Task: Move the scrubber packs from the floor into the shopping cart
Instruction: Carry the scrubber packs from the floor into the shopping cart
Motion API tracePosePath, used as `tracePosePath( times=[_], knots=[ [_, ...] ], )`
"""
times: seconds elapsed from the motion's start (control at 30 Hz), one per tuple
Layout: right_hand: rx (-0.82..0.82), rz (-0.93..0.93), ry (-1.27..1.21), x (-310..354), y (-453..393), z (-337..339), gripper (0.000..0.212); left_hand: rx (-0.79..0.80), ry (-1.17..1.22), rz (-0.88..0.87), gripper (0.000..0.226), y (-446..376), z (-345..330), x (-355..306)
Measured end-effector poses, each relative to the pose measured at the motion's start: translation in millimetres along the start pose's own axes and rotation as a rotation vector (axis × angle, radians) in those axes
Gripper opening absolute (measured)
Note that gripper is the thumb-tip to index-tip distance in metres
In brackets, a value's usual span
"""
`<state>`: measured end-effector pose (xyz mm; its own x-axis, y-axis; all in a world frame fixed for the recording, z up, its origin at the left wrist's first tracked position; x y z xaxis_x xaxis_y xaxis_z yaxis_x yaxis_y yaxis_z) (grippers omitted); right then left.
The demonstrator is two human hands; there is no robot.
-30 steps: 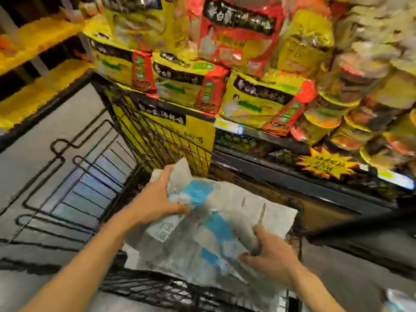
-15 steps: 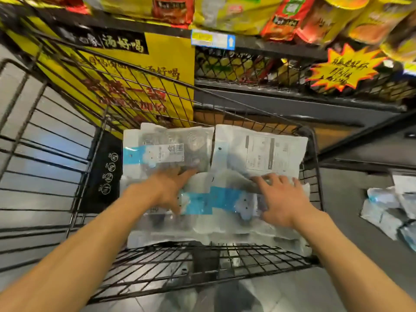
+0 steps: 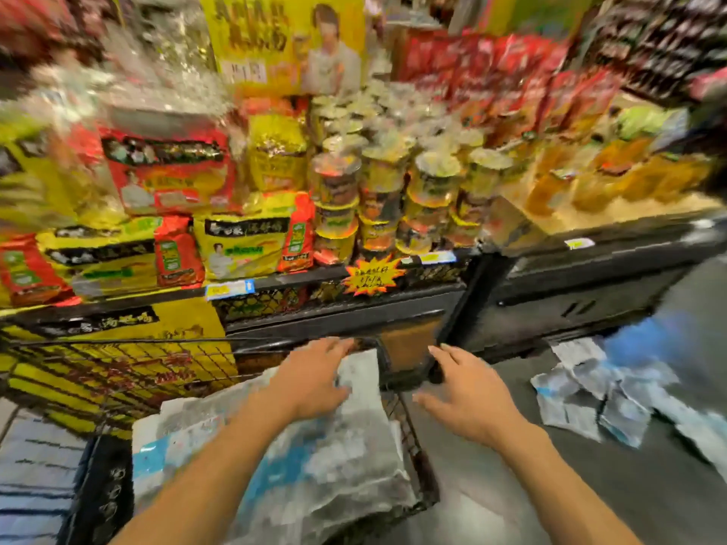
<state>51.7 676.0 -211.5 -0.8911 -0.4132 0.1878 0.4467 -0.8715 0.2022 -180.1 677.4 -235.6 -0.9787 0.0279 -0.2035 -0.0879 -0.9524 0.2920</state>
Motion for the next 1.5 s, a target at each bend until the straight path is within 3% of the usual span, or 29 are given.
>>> tracePosePath(
  times=[0.17,0.3,0.4,0.53,0.67,0.83,1.07,1.2,1.5],
  knots=[
    [-0.239,-0.232,-0.029,-134.5,121.2,83.3,0.139,-0.155,-0.001,-0.271,0.076,-20.2,65.2,-183.5],
    [-0.359,-0.483,-0.052,-243.3,235.4,121.5,0.140,-0.228,-0.016,-0.482,0.078,-31.2,93.8,-343.4],
    [-0.396,-0.615,-0.017,-306.5,300.8,143.0,0.152,-0.239,-0.068,-0.620,0.081,-36.8,98.4,-451.5],
    [-0.450,-0.781,-0.044,-372.1,366.4,154.7,0.112,-0.242,-0.084,-0.789,0.081,-41.9,90.7,-568.7],
    [-0.427,-0.900,-0.041,-435.9,401.8,152.1,0.094,-0.208,-0.129,-0.893,0.083,-62.8,69.9,-655.8],
    [-0.429,-1.009,-0.056,-512.0,418.5,156.9,0.094,-0.165,-0.144,-0.979,0.082,-113.6,49.0,-746.1],
    [-0.440,-1.139,-0.102,-615.5,418.0,184.7,0.113,-0.106,-0.185,-1.081,0.081,-197.6,35.2,-871.2],
    [-0.428,-1.192,-0.086,-674.5,430.3,194.1,0.092,-0.079,-0.185,-1.105,0.081,-228.0,22.0,-945.9],
    [-0.417,-1.240,-0.167,-846.6,475.7,171.1,0.090,-0.008,-0.223,-1.119,0.078,-292.2,-39.9,-1114.8]
  ],
)
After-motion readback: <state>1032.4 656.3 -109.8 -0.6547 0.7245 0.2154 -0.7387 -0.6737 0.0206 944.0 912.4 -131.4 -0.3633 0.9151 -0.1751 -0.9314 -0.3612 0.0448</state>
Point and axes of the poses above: each hand's wrist, its own y-axis away from the middle knuckle, its own z-axis out of the back of the hand, x = y × z, the point moved 6 cm from there along -y, towards the middle knuckle, and after that the axes turned 11 degrees about z, right-handed, at the moved point
